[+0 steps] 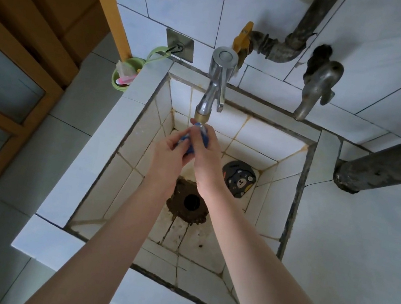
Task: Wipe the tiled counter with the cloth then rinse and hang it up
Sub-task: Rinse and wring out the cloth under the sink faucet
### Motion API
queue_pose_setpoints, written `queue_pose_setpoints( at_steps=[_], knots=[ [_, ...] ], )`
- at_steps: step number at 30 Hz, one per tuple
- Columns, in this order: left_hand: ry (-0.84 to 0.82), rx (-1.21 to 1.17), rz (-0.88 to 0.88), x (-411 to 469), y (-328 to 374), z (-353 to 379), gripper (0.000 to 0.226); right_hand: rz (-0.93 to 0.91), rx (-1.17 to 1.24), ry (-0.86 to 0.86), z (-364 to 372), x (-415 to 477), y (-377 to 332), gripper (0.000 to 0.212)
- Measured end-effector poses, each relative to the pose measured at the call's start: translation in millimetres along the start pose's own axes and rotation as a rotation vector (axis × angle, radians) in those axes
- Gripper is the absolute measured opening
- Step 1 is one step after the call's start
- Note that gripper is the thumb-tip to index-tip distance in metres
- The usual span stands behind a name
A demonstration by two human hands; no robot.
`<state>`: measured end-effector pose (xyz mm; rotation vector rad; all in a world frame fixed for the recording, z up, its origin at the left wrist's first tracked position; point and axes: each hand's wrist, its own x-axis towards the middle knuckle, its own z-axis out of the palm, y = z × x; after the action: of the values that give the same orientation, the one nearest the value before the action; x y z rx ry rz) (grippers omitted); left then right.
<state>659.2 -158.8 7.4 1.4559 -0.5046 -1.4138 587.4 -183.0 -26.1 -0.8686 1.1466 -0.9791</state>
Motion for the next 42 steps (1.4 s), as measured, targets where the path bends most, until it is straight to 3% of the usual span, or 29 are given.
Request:
queue_pose_setpoints(
  at_steps=[2,5,8,11,13,15,18,21,25,27,31,33,36,38,42],
  knots=[
    [0.027,0.032,0.026,-0.7,-1.4,-2.4,0.034,-0.025,-0.073,0.073,2.8,1.1,-2.7,0.019],
    [0.036,0.104,0.032,-0.2,-2.2,-5.3,0.032,0.121,-0.043,0.187,3.1,8.8,-6.1,0.031],
    [0.041,0.034,-0.025,2.0,-3.3,-8.5,0.032,0.283,0.097,0.126,-6.3,10.9,-9.6,0.033],
    [0.098,-0.057,-0.075,6.3,-2.6,-7.5,0.032,0.184,0.141,-0.014,-9.8,-1.6,-8.4,0.026],
    [0.088,-0.109,-0.088,6.1,-2.6,-3.3,0.031,0.108,0.145,-0.100,-7.2,-9.9,-4.4,0.038],
    [0.046,-0.124,-0.083,3.2,-3.6,1.8,0.028,0.056,0.124,-0.079,-1.6,-12.7,-3.4,0.042],
    [0.059,-0.041,-0.039,-1.1,-7.0,3.6,0.026,-0.022,0.017,0.046,2.5,-7.8,-4.2,0.025],
    [0.101,0.030,-0.036,2.0,-10.8,-1.6,0.032,0.043,-0.100,0.104,3.8,-0.1,0.7,0.023],
    [0.102,0.103,-0.054,2.0,-15.2,-7.0,0.031,0.282,-0.027,0.179,-6.1,12.3,-3.0,0.029],
    [0.111,0.056,-0.065,2.0,-13.8,-8.0,0.030,0.264,0.020,0.076,-9.5,7.7,-5.3,0.030],
    [0.091,0.072,-0.037,4.4,-10.1,-1.9,0.031,0.058,-0.005,-0.117,-2.5,-10.2,4.4,0.042],
    [0.052,0.108,-0.017,0.7,-10.8,1.7,0.032,0.035,-0.028,-0.051,-2.6,-6.3,9.0,0.040],
    [0.026,0.147,0.006,-2.8,-12.5,0.1,0.032,0.012,-0.245,0.090,-4.8,4.2,2.9,0.026],
    [-0.001,0.201,0.023,-2.7,-12.4,-1.5,0.034,0.051,-0.306,0.162,-7.6,11.8,-0.1,0.030],
    [-0.017,0.185,-0.017,-0.2,-9.9,-6.0,0.035,0.168,-0.165,0.074,-16.0,9.1,-2.0,0.031]
  ],
)
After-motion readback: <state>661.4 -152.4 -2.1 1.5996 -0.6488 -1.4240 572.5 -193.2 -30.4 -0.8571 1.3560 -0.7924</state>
